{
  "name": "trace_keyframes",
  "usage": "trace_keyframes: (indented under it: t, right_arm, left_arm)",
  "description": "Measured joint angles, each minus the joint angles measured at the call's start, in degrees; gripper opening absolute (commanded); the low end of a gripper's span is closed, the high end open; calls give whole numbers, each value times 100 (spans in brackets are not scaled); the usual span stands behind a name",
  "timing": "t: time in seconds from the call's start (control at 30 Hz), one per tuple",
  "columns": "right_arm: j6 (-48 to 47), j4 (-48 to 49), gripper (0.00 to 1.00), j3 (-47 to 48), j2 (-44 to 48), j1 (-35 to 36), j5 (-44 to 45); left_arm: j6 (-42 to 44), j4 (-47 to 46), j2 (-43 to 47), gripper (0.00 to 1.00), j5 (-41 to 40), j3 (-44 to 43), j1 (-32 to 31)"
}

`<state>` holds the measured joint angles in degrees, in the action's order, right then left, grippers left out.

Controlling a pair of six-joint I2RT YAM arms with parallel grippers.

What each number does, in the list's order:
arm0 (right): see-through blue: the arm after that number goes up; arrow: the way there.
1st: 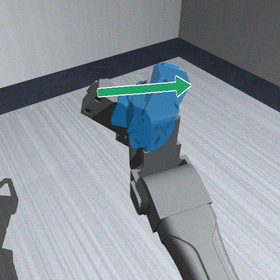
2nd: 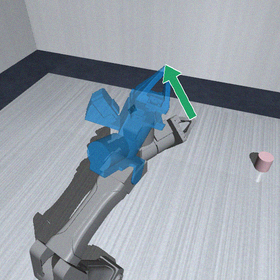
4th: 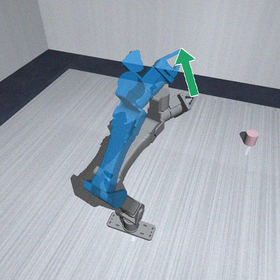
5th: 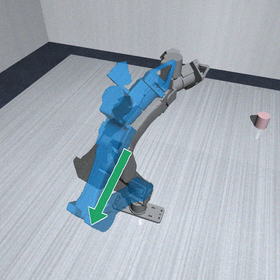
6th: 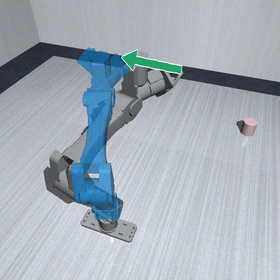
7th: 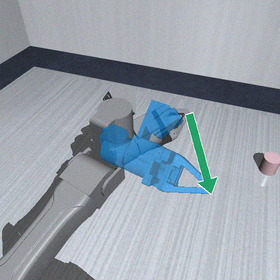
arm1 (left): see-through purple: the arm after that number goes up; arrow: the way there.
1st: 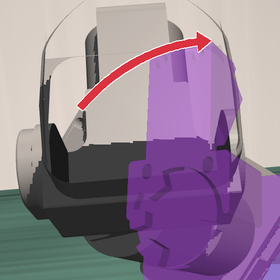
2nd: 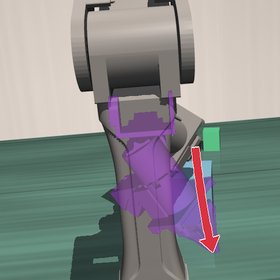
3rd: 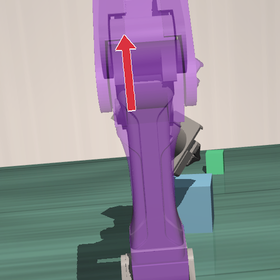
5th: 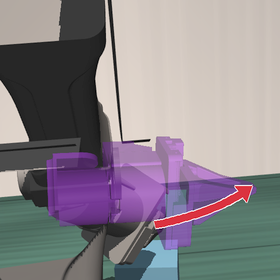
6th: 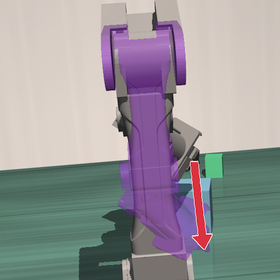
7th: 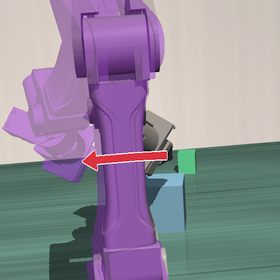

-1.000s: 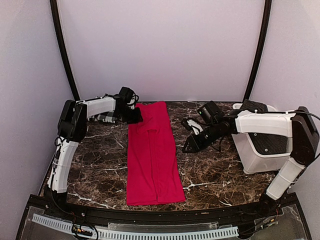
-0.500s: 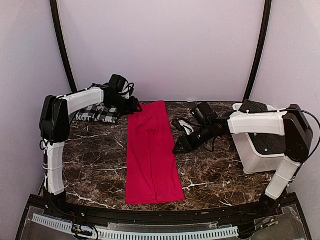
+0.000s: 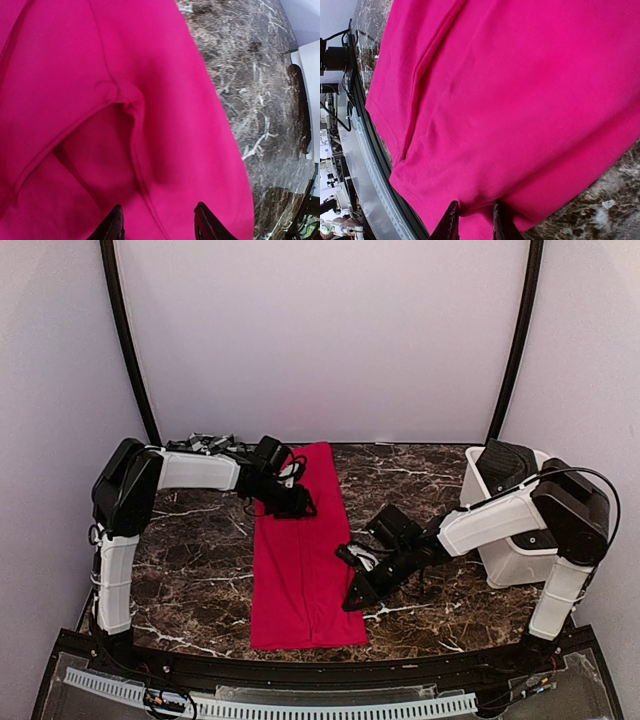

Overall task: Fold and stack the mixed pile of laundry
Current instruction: Adjust the rectangle-folded T-shirt at the center of the board.

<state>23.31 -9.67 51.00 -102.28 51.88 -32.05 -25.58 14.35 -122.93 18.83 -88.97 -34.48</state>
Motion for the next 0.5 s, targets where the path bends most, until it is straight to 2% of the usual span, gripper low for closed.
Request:
trace_keyframes:
  t: [0.33, 0.5]
  right_arm:
    - [656, 1078, 17, -481, 20, 732, -116]
    - [752, 730, 29, -538, 293, 844, 105]
  left_arm:
    - [-63, -79, -651, 45, -22, -579, 225]
    - [-44, 66, -706, 50, 28, -719, 260]
